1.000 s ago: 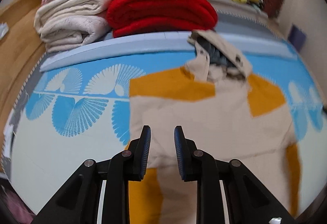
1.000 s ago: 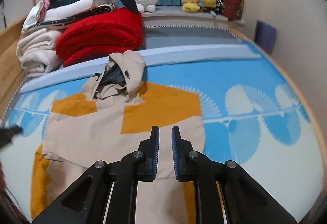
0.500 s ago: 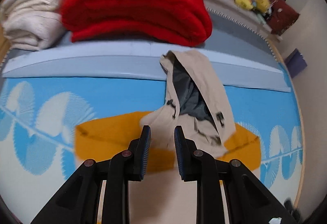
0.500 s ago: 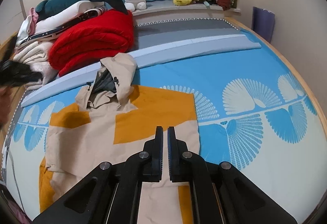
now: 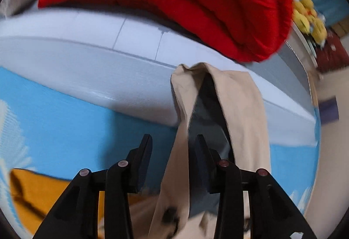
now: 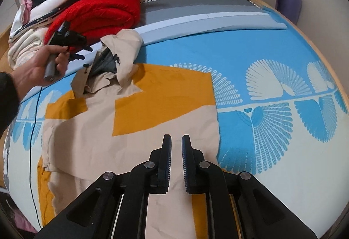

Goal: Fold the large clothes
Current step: 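Grasp the hood with the left tool and fold it down onto the body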

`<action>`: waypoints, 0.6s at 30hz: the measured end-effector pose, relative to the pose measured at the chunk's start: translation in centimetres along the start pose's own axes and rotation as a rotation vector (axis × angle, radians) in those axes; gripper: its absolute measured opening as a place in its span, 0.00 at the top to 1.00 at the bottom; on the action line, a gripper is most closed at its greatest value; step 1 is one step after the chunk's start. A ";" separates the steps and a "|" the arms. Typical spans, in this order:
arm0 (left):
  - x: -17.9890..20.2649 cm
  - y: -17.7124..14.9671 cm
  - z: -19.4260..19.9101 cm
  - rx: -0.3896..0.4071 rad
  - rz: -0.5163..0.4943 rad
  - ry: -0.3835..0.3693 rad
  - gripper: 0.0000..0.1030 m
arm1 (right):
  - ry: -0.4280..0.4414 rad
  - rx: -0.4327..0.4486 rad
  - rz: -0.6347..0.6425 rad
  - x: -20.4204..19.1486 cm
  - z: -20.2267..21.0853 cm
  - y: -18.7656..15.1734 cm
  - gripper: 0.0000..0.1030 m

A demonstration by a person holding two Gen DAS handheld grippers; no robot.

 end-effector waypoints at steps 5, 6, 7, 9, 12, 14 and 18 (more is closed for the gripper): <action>-0.6 -0.2 -2.2 -0.007 0.031 -0.012 0.74 | 0.005 -0.030 -0.016 0.5 -0.9 -0.4 0.89; -0.5 -0.4 -2.4 -0.015 0.019 -0.021 0.86 | 0.003 -0.033 -0.014 0.5 -1.0 -0.5 0.89; -0.2 -1.0 -2.5 -0.028 -0.006 -0.023 0.95 | 0.002 -0.036 -0.013 0.6 -1.1 -0.5 0.89; 0.3 -1.6 -1.8 -0.007 -0.070 -0.013 0.98 | -0.001 -0.037 -0.019 0.8 -1.0 -0.4 0.89; 1.4 -2.8 1.9 0.057 -0.171 -0.038 0.99 | 0.005 -0.027 -0.024 0.9 -0.6 -0.1 0.89; 2.5 -4.5 5.9 0.127 -0.285 -0.064 0.99 | -0.001 -0.013 -0.029 1.0 -0.1 0.2 0.89; 4.9 -13.2 16.2 0.287 -0.610 -0.155 0.99 | 0.009 0.024 -0.062 1.2 1.2 0.9 0.89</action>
Point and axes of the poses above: each gripper's, at about its wrist camera, not at the fingertips, and z roughly against the way its jaws point, x to its right, y to its top, the point moved 8 cm from there along -z, roughly the way its jaws point, and after that the axes turned 7 degrees about z, right-handed, at the moved point
